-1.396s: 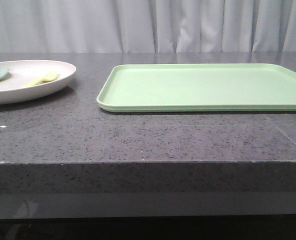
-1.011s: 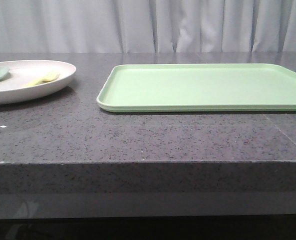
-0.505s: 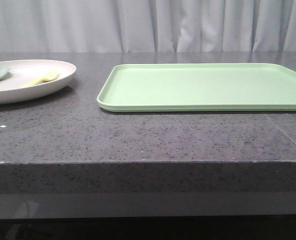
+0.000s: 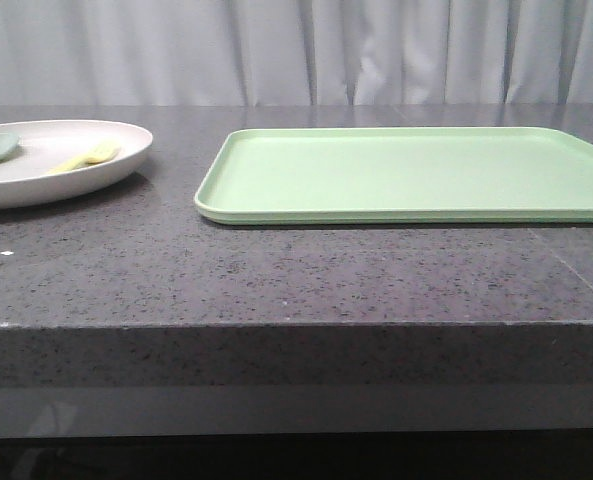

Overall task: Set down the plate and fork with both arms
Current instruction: 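Move the left gripper over the cream plate holding the spoon and fork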

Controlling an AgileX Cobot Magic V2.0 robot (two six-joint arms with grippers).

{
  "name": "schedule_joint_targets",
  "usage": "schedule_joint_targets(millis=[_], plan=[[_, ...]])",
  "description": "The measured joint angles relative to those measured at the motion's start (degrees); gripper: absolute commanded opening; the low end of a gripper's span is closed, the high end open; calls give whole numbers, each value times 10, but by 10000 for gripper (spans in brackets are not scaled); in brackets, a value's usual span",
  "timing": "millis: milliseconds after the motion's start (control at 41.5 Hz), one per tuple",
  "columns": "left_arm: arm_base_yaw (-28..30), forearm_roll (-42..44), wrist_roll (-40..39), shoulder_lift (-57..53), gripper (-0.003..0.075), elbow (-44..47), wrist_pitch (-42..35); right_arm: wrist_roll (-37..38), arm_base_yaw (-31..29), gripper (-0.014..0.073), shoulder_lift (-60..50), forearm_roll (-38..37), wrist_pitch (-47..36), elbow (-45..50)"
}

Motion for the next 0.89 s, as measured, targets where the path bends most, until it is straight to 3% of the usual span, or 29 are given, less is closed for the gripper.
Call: schedule_joint_targets(millis=[241, 770, 842, 891], plan=[[0, 1, 0, 109, -20, -22, 94, 0, 0, -68, 94, -1, 33, -13], [0, 4, 0, 197, -20, -22, 90, 0, 0, -68, 130, -1, 35, -13], [0, 4, 0, 199, -18, -22, 79, 0, 0, -43, 130, -1, 35, -13], [0, 4, 0, 199, 8, -22, 78, 0, 0, 21, 130, -1, 35, -13]])
